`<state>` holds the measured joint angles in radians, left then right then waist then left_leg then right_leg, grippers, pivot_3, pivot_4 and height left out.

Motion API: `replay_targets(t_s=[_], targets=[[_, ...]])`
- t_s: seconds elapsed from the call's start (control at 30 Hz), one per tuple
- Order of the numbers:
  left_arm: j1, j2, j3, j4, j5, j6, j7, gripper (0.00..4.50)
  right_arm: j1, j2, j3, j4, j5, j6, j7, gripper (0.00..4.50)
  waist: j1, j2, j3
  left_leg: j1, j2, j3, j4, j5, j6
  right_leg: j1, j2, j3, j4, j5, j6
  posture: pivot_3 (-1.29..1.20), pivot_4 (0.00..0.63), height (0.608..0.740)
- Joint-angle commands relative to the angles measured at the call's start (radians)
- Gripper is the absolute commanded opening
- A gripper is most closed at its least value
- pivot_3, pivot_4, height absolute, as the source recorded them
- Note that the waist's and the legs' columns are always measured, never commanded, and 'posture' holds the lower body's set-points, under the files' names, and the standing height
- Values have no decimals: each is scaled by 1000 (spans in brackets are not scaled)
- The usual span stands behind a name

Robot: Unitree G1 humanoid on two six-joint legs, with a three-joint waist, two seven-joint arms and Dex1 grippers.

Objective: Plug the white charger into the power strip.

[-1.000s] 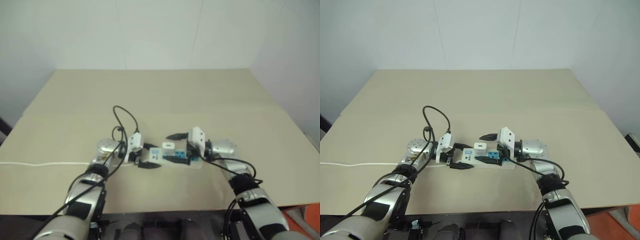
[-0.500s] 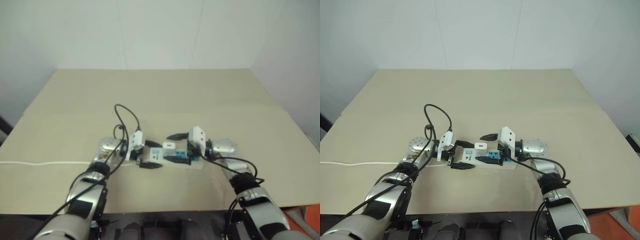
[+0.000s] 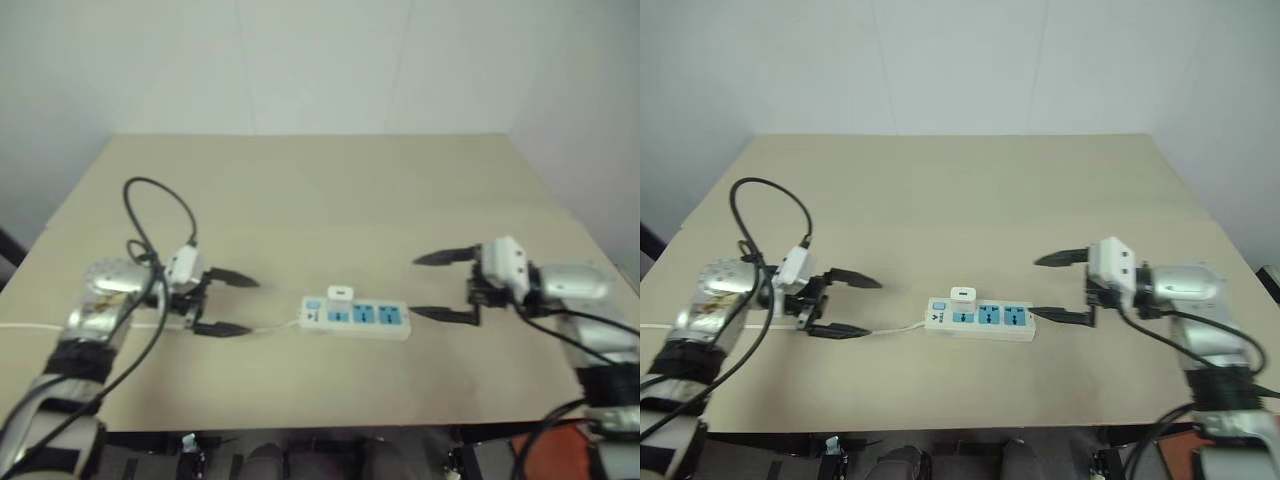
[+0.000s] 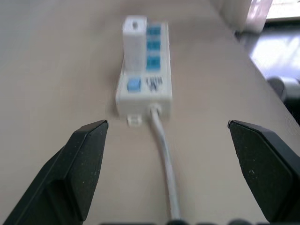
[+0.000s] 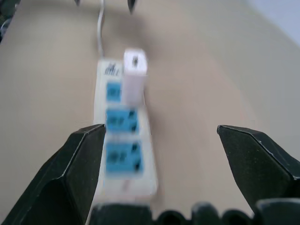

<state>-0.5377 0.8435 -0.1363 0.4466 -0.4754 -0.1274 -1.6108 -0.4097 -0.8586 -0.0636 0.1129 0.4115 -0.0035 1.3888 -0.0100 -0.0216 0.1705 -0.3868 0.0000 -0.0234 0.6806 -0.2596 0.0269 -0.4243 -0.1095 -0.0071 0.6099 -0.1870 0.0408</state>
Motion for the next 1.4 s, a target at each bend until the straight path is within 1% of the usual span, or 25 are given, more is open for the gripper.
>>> replay_targets(t_s=[0.03, 0.13, 0.33, 0.47, 0.57, 0.73, 0.97, 1.07, 1.17, 1.3, 1.4], targets=[[49, 30, 35, -27, -13, -29, -4, 4459, 43, -94, -64, -84, 71, 165, 18, 4500, 1, 0, 0, 0, 0, 0, 0, 0, 0, 0, 0, 0, -1, 0, 0, 0, 150, 740], [81, 29, 57, -34, -5, -35, -4, 4459, 81, -135, -84, -104, 81, 207, 17, 4500, 0, 0, 0, 1, 0, 1, 0, 0, 0, 0, -1, 0, -1, -1, -1, 0, 150, 740], [91, -19, 83, -48, 19, -34, 21, 4459, 118, -155, -104, -135, 57, 237, -8, 4500, 0, 0, 0, 1, 0, 1, 0, 0, 0, 0, -1, 0, 1, -1, -1, 0, 150, 740], [82, -33, 92, -55, 34, -24, 25, 4459, 133, -165, -122, -120, 31, 221, -27, 4500, 0, -1, 1, 1, 0, 1, 0, 0, 0, 0, -1, 0, 0, -1, -1, 0, 150, 740], [67, -43, 93, -47, 47, -17, 30, 4459, 153, -180, -139, -97, -5, 191, -55, 4500, 0, -1, 1, 1, 0, 1, 0, 0, 0, 0, -1, 0, 0, -1, -1, 0, 150, 740], [22, -56, 87, 6, 79, -28, 15, 4459, 198, -181, -179, -99, -4, 186, -70, 4500, 0, -1, 1, 2, 0, 1, 1, 0, 0, 0, -1, 0, 1, -1, -1, 0, 150, 740], [-44, -115, 75, 29, 92, -22, 2, 4459, 237, -195, -212, -102, -9, 166, -82, 4500, 0, -1, 1, 1, 0, 2, 1, 0, 0, 1, -1, 0, 1, -1, -1, 0, 150, 740], [-61, -132, 63, 49, 119, -50, -2, 4459, 257, -191, -226, -128, -8, 161, -99, 4500, 0, -1, 1, 1, 0, 2, 1, 0, 0, 1, -1, 0, 1, -1, -1, 0, 150, 740], [-84, -150, 56, 65, 111, -40, -4, 4459, 261, -185, -220, -167, -7, 182, -123, 4500, -3, -1, 1, 2, 0, 2, 1, 0, 0, 1, -1, 0, 1, -1, -1, 0, 150, 740], [-115, -179, 43, 123, 156, -79, -3, 4459, 284, -195, -219, -205, -1, 217, -128, 4500, -1, -1, 1, 2, 0, 1, 1, 0, 0, 1, 0, 0, 1, -1, -1, 0, 150, 740], [-130, -210, 38, 151, 139, -111, -4, 4459, 298, -193, -234, -226, 5, 224, -136, 4500, 0, -1, 1, 1, 0, 1, 1, 0, 0, 1, -1, 0, 1, -1, -1, 0, 150, 740]])
